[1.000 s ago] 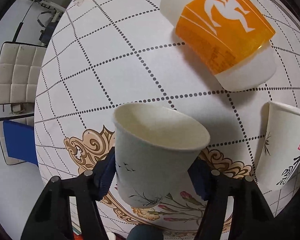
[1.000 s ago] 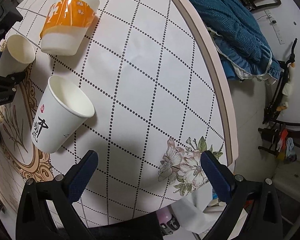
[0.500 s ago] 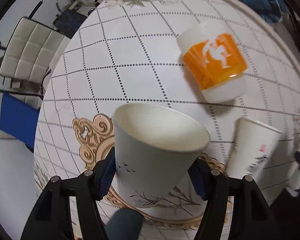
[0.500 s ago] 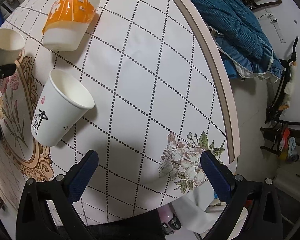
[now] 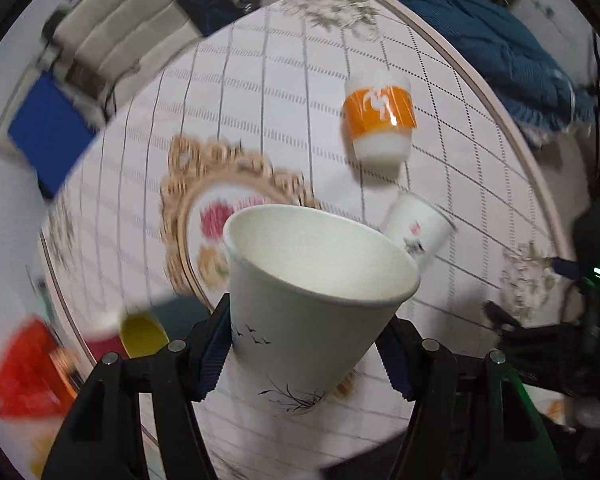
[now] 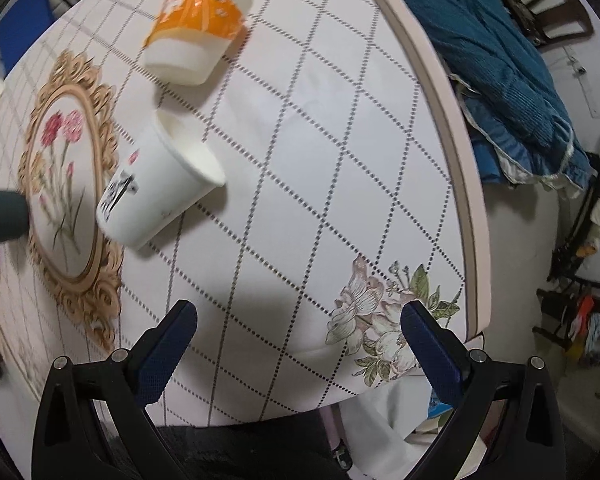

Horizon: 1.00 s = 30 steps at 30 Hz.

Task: Flip cup upside down
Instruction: 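Lift the white cup with the left gripper, turning it upright, then set the white cup upright beside the flower oval and open the left gripper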

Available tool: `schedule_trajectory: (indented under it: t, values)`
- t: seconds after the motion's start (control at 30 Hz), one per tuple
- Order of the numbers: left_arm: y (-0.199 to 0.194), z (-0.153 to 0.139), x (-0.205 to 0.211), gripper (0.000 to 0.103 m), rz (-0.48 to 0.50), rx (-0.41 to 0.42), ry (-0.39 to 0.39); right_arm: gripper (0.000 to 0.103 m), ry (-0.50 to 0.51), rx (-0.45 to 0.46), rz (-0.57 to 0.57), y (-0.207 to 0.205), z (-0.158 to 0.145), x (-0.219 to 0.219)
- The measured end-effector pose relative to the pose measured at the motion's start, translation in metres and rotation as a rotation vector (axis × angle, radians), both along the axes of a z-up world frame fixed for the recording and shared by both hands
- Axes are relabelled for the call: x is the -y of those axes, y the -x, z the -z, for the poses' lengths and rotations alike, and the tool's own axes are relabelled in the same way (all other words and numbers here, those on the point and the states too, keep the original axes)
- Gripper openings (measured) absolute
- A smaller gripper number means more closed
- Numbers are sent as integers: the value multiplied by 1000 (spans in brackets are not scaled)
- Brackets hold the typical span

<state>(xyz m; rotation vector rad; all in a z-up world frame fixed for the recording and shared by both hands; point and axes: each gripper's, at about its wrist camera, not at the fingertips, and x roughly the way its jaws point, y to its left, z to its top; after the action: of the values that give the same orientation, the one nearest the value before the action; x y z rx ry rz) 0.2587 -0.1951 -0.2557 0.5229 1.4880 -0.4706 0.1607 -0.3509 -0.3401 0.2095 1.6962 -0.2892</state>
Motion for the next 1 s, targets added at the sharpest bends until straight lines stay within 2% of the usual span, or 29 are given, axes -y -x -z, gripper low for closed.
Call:
schedule_trajectory:
  t: [0.2,0.37,0.47,0.73,1.0]
  values:
    - [39,7,-61,64,-249,-139,62,103,-38,-12,-102,10,1,-26]
    - [66,34,-112,64,-439,-280,116,103,-62,-27,-172,14,4,-52]
    - [78,50,-137,64,-529,-312,134,103,-73,-38,-196,15,7,-70]
    - [89,86,-176,64,-652,-320,150,103,-63,-47,-199,17,13,-109]
    - [85,127,-192,64,-701,-366,158,103,-37,-56,-194,8,25,-142]
